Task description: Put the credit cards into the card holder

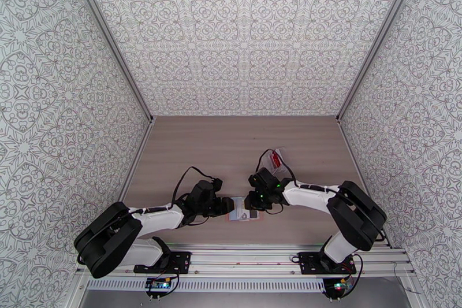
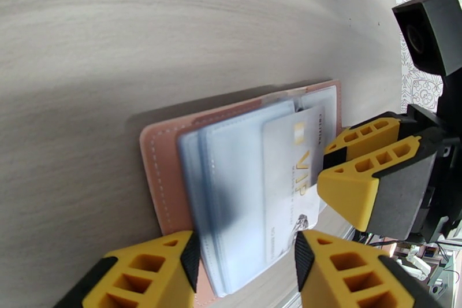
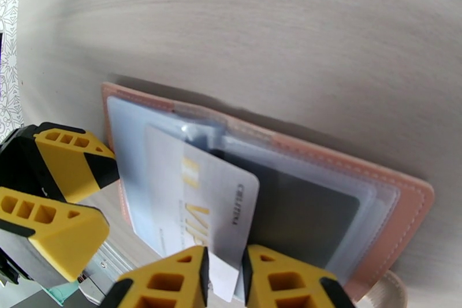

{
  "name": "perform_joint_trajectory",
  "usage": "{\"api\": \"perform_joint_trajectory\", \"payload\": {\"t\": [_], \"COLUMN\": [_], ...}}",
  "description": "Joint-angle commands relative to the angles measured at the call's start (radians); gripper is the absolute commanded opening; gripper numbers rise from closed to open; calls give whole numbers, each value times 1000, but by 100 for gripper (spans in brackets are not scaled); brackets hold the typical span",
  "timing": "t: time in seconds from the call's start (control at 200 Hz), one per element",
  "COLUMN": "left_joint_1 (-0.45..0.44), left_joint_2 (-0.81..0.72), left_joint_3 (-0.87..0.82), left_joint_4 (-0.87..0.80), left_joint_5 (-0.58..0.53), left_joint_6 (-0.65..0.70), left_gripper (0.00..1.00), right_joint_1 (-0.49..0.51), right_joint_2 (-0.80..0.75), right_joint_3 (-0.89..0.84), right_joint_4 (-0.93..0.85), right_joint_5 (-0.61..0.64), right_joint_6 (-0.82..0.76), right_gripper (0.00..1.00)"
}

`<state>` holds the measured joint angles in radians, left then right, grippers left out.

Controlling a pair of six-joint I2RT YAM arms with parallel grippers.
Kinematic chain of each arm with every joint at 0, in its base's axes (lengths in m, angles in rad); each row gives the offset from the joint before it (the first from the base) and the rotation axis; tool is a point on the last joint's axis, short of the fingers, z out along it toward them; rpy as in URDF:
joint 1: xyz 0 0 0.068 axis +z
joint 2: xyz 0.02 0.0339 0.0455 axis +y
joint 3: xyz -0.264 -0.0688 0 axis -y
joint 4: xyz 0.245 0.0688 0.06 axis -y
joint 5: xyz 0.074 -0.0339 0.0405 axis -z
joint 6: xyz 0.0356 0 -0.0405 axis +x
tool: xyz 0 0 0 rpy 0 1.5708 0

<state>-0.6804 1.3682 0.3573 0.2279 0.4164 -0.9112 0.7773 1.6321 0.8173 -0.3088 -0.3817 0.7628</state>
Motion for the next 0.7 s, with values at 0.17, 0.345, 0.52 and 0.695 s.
{"api": "perform_joint_trajectory", "payload": {"t": [0.17, 0.345, 0.52, 0.695], "left_joint_1": [-13, -13, -13, -13], "left_joint_2": [14, 14, 15, 15], "left_joint_3": [-13, -11, -10, -9], "left_joint_4": [-27, -27, -30, -33], "left_joint_5": [-18, -18, -17, -17], "left_joint_6": [16, 16, 17, 17], "left_gripper": [51, 52, 52, 52], "right_joint_1": [26, 39, 49, 57], "right_joint_2": [29, 46, 58, 64], "right_joint_3": [48, 64, 83, 91], "right_joint_4": [-24, -25, -27, -30], "right_joint_5": [18, 17, 14, 15], "right_joint_6": [10, 12, 13, 14], "right_gripper": [23, 23, 23, 23]}}
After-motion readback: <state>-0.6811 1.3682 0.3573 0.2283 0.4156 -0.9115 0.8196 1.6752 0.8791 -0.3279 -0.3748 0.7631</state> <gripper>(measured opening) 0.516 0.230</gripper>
